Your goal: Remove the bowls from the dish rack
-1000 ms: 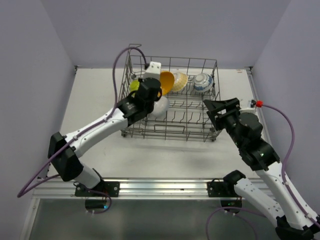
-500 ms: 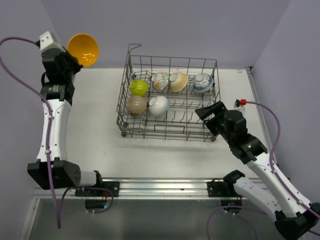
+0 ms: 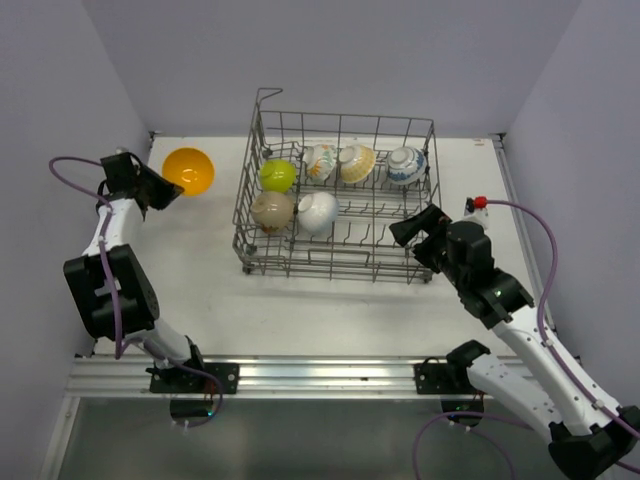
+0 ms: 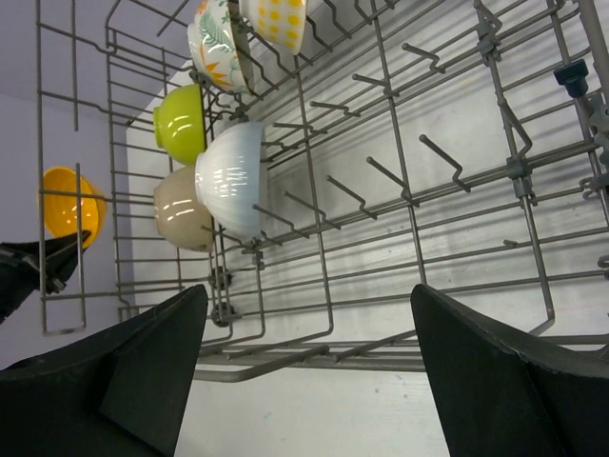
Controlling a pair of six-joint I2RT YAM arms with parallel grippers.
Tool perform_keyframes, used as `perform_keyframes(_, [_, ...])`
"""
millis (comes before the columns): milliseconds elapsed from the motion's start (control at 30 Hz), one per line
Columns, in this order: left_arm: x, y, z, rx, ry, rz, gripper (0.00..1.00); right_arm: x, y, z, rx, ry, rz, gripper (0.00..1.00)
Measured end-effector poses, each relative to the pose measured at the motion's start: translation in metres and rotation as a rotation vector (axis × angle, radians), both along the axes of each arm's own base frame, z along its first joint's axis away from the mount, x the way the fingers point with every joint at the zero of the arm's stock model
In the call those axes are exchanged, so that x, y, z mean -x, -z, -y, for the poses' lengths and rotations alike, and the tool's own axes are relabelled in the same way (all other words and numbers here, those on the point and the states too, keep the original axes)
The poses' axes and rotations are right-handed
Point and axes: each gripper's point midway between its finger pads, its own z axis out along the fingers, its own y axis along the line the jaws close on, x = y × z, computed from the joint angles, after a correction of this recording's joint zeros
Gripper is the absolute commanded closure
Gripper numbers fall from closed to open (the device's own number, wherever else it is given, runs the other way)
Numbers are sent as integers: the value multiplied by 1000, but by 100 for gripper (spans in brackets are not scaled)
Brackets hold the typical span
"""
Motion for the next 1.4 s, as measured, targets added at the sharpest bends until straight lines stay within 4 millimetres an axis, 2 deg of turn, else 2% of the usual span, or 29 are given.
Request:
perform_keyframes(200, [-13,30,8,76,38,-24,100,-1,6,2,25,-5,-6,6])
perform_keyframes(467, [-18,89,19,146,75,-132,100,0,15,3,46,-8,-21,5])
perform_keyframes(567, [-22,100,23,161,92,-151,100,-1,16,3,53,-8,-26,5])
perform_keyframes(767, [-32,102,26,169,110,-146,93,-3,20,4,60,-5,-33,5])
perform_keyframes(900, [-36,103,25,173,115,-145,83,-3,22,4,61,-5,-36,5])
perform_keyframes(1167, [-35,107,26,171,120,-152,82,-2,29,4,63,-4,-47,5])
perform_keyframes(1400, [-34,108,24,153,130,-150,70,1,33,6,59,-2,-48,4])
